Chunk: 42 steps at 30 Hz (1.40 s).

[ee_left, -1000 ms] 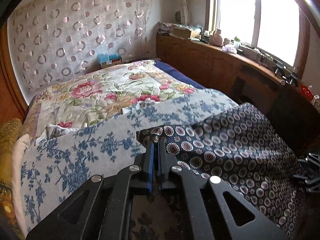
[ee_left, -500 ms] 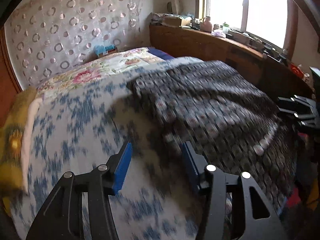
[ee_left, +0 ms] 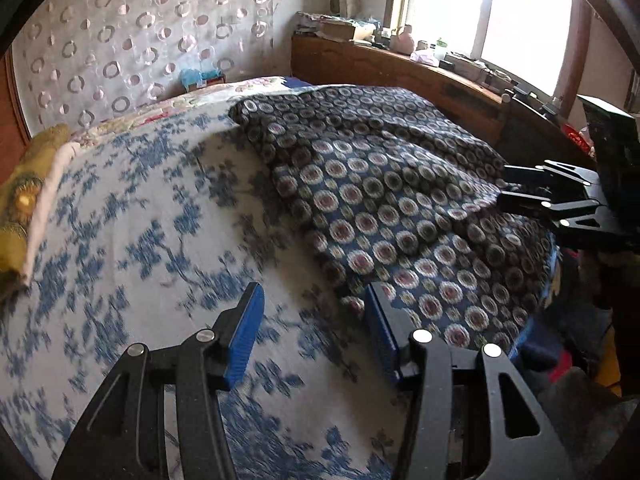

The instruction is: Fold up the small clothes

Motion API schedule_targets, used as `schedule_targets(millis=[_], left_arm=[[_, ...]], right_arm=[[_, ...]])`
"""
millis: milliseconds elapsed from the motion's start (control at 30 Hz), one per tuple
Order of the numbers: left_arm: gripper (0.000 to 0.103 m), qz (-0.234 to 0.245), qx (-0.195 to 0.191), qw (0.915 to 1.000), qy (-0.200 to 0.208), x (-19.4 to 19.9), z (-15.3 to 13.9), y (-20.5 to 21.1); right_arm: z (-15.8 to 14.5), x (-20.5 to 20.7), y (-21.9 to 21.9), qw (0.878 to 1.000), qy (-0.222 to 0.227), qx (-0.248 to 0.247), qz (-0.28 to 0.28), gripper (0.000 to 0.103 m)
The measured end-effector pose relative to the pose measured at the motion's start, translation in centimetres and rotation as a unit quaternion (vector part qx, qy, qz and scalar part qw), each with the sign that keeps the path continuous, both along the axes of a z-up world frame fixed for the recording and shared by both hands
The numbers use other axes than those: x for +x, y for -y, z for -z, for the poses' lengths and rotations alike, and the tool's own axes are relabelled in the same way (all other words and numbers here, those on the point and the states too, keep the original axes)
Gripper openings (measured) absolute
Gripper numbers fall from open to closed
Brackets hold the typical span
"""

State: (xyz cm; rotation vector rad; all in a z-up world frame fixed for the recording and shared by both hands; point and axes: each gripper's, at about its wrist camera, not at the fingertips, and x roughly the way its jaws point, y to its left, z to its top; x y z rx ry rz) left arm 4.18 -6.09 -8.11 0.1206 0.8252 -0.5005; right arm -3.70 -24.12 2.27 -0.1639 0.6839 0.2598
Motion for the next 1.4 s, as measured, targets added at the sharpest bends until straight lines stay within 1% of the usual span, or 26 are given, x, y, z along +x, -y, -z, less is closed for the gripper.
schedule_targets(millis=[100,333,367,467,500,533,567,600,633,667,733,833,900,967,1067,1200,1267,1400], left_arm=[[0.053,0.002,-0.010,0.9999,-0.005,-0.5,0.3,0.1],[0.052,0.026,-0.010,0.9996,-0.008,-2.0,0.7,1.3],[0.046,0.032,-0.012,0.9994,-0.012,-2.2,0.8,1.5],[0.038,0.046,-0.010,0.9988,-0.014,-2.6,0.8,2.1],[0.032,0.049,-0.012,0.9986,-0.016,-2.6,0.8,2.2],[0.030,0.056,-0.017,0.9981,-0.021,-2.6,0.8,2.3],[0.024,0.062,-0.021,0.9975,-0.026,-2.6,0.8,2.4],[0.014,0.066,-0.023,0.9971,-0.029,-2.6,0.8,2.5],[0.008,0.073,-0.025,0.9964,-0.035,-2.6,0.8,2.6],[0.006,0.080,-0.031,0.9954,-0.042,-2.5,0.7,2.7],[0.004,0.084,-0.040,0.9951,-0.034,-2.4,0.0,2.7],[0.004,0.085,-0.059,0.9945,-0.012,-2.0,-2.2,2.8],[0.004,0.084,-0.076,0.9935,0.008,-1.1,-4.3,3.1],[0.004,0.083,-0.081,0.9929,0.027,-0.2,-5.8,3.7],[0.004,0.079,-0.094,0.9916,0.040,1.6,-7.5,4.6],[0.004,0.072,-0.097,0.9918,0.041,3.4,-7.9,4.9],[0.004,0.066,-0.096,0.9925,0.040,4.2,-7.8,5.1],[0.004,0.051,-0.096,0.9934,0.036,5.6,-7.6,5.0]], right_arm=[[0.3,0.1,-0.6,1.000,-0.005,-0.001,-0.001,0.061],[0.1,-0.4,-1.3,1.000,-0.007,-0.003,-0.005,0.061],[0.0,-0.6,-1.3,1.000,-0.006,-0.004,-0.006,0.061],[-0.2,-1.0,-1.5,1.000,-0.005,-0.004,-0.011,0.061],[-0.2,-1.1,-1.6,1.000,-0.004,-0.004,-0.012,0.061],[-0.2,-1.2,-1.6,1.000,-0.004,-0.004,-0.013,0.061],[-0.1,-1.3,-1.7,1.000,-0.005,-0.003,-0.014,0.061],[-0.1,-1.3,-1.7,1.000,-0.005,-0.002,-0.016,0.061],[-0.1,-1.3,-1.8,1.000,-0.006,-0.002,-0.016,0.061],[-0.1,-1.3,-1.8,1.000,-0.006,-0.002,-0.017,0.061],[-0.2,-1.5,-1.9,1.000,-0.006,0.000,-0.020,0.061],[-0.6,-1.8,-2.3,1.000,-0.003,0.004,-0.024,0.061],[-1.0,-2.3,-2.6,1.000,0.002,0.006,-0.028,0.061],[-1.4,-2.7,-2.8,1.000,0.004,0.007,-0.030,0.061],[-2.2,-3.4,-3.1,0.999,0.013,0.004,-0.036,0.061],[-3.2,-4.2,-3.5,0.998,0.027,0.003,-0.049,0.062],[-3.4,-4.3,-3.4,0.999,0.028,0.000,-0.045,0.062],[-2.9,-4.2,-3.3,0.998,0.021,-0.001,-0.051,0.063]])
